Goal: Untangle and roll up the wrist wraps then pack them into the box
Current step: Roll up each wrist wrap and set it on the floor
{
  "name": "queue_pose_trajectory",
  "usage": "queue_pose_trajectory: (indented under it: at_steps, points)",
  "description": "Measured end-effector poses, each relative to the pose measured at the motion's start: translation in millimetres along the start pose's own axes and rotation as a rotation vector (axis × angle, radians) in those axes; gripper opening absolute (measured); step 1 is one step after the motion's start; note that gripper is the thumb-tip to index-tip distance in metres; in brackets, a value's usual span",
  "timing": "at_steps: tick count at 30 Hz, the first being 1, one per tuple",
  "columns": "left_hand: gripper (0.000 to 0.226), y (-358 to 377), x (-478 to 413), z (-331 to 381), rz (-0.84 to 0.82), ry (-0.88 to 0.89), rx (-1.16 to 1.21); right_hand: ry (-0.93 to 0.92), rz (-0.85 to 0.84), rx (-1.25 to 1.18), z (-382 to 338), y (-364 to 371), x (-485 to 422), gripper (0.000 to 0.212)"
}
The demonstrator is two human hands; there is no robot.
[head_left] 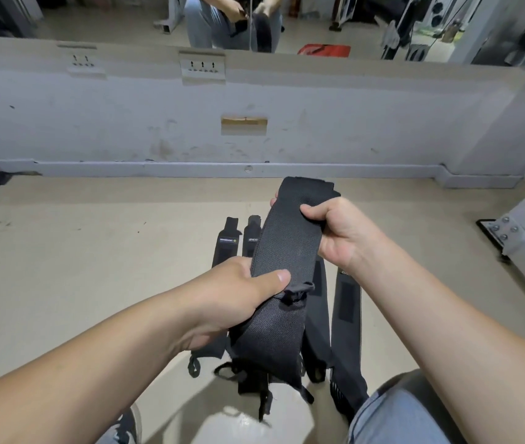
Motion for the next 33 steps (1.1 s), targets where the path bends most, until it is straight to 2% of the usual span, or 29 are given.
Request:
queue_pose_trajectory:
  at_steps: [5,11,15,17,22,27,29,31,32,33]
  points:
    - [0.024,-3,2,10,0.036,0.038,0.069,-0.076,0.117,0.138,-2,-7,0,0.040]
    - [0.022,-15,8,19,0.123,0.092,0.056,-0.110,0.135,0.134,-1,-5,0,0.041]
    - [0.019,-22,13,28,0.192,0.146,0.033,-0.079,0.183,0.162,8,-5,-6,0.068]
    - [0.018,-22,15,32,0.198,0.165,0.053,-0.064,0.203,0.166,12,-7,-7,0.061]
    - [0.020,-35,20,48,0.241,0.255,0.195,0.087,0.093,0.144,34,2,-1,0.021]
    - [0.019,-44,23,53,0.265,0.282,0.228,0.244,-0.081,0.308,58,17,12,0.028]
    - [0.018,-48,25,57,0.281,0.291,0.244,0.176,0.010,0.449,52,9,12,0.029]
    - [0.018,-54,28,60,0.305,0.297,0.275,0.004,0.174,0.575,33,-1,12,0.025]
    - [0.018,-58,29,60,0.321,0.296,0.284,-0.093,0.195,0.629,23,0,12,0.025]
    - [0.018,-63,29,61,0.336,0.295,0.290,-0.195,0.167,0.665,12,7,13,0.036]
Point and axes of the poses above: each hand's wrist, its own x-axis away from the middle knuckle, its own y-axis out of the palm, z = x × y, the point moved 10 cm from there along -x, towards the middle knuckle, and after that the axes turned 11 degrees about -x, right-handed, at the moved point
